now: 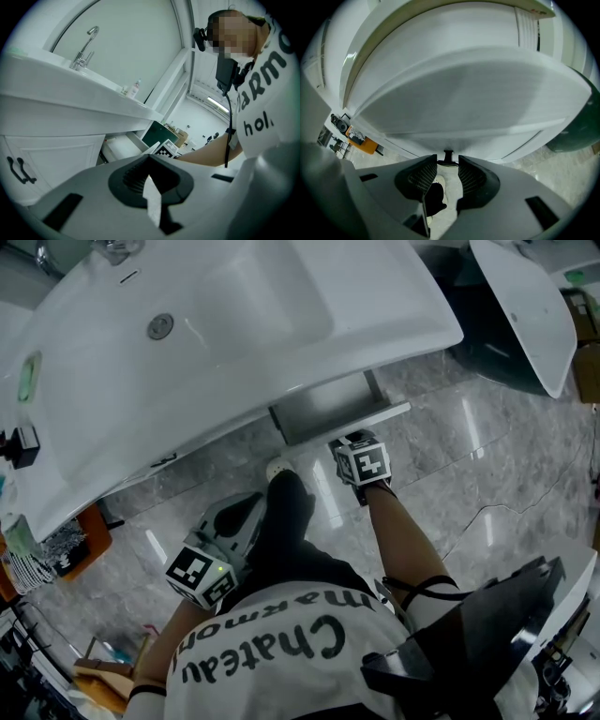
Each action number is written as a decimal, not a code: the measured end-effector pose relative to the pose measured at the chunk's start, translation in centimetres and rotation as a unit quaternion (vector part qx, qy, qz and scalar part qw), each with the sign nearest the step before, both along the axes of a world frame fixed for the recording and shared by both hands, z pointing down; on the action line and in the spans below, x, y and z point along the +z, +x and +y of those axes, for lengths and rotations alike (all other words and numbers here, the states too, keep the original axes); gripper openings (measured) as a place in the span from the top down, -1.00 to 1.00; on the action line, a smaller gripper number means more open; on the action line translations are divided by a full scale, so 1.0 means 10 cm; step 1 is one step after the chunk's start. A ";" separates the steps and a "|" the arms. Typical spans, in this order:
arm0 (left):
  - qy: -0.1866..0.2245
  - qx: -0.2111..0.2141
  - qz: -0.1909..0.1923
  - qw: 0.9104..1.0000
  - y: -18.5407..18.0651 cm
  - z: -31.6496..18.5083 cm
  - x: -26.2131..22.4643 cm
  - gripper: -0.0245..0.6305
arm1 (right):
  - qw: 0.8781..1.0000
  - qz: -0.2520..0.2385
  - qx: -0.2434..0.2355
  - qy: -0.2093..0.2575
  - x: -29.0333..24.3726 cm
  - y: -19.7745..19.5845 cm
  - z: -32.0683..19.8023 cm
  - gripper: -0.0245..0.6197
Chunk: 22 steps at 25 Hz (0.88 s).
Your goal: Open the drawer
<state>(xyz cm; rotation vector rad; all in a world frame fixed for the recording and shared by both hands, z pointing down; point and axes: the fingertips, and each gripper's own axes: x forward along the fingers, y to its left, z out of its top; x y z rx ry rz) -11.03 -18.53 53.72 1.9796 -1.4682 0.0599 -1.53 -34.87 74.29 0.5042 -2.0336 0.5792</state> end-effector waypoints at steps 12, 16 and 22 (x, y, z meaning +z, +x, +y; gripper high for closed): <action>0.021 -0.009 -0.017 1.000 -0.13 -0.11 -0.31 0.90 | 0.999 0.001 0.031 -0.044 -0.01 0.13 0.12 0.64; 0.039 -0.005 -0.018 0.999 -0.06 -0.16 -0.49 0.90 | 0.999 0.032 0.013 -0.031 -0.16 0.37 0.26 0.87; 0.048 0.003 0.007 0.999 0.15 0.01 -0.70 0.90 | 0.995 -0.056 0.087 0.002 -1.04 0.73 0.36 0.87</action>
